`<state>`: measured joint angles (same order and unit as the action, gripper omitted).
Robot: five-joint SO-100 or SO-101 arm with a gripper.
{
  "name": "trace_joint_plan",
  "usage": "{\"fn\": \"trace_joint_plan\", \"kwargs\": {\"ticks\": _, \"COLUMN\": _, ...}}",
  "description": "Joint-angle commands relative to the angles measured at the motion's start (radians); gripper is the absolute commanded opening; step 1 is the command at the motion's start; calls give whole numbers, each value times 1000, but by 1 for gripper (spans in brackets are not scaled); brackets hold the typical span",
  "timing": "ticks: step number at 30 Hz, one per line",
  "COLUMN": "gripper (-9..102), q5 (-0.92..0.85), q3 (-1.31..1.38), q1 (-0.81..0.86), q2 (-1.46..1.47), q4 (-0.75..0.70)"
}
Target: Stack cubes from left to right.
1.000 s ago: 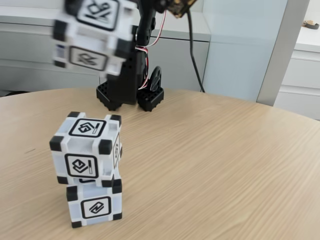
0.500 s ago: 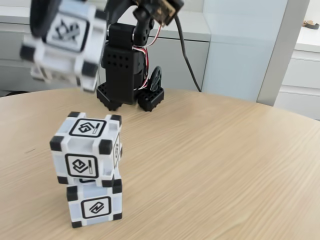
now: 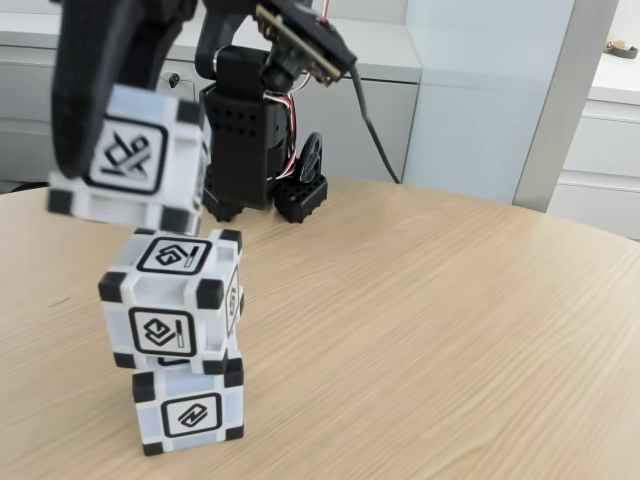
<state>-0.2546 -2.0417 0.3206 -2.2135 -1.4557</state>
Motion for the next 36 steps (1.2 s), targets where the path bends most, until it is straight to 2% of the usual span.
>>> {"fn": "trace_joint_plan", "kwargs": {"ticks": 1, "gripper": 0, "q5": 14, "q3": 23, "q1": -8, "q2": 5, "q4": -43}}
{"fn": "trace_joint_plan", "kwargs": {"ticks": 14, "gripper": 0, "q5": 61, "q3": 207, "q1": -9, "q2": 14, "q4": -60}}
{"fn": "trace_joint_plan", "kwargs": {"ticks": 28, "gripper": 0, "q5": 95, "q3": 342, "q1": -11, "q2": 176, "q4": -64}}
{"fn": "trace_joint_plan", "kwargs": {"ticks": 36, "gripper": 0, "q5": 129, "q3": 342, "q1": -98, "q2": 221, "q4": -143}}
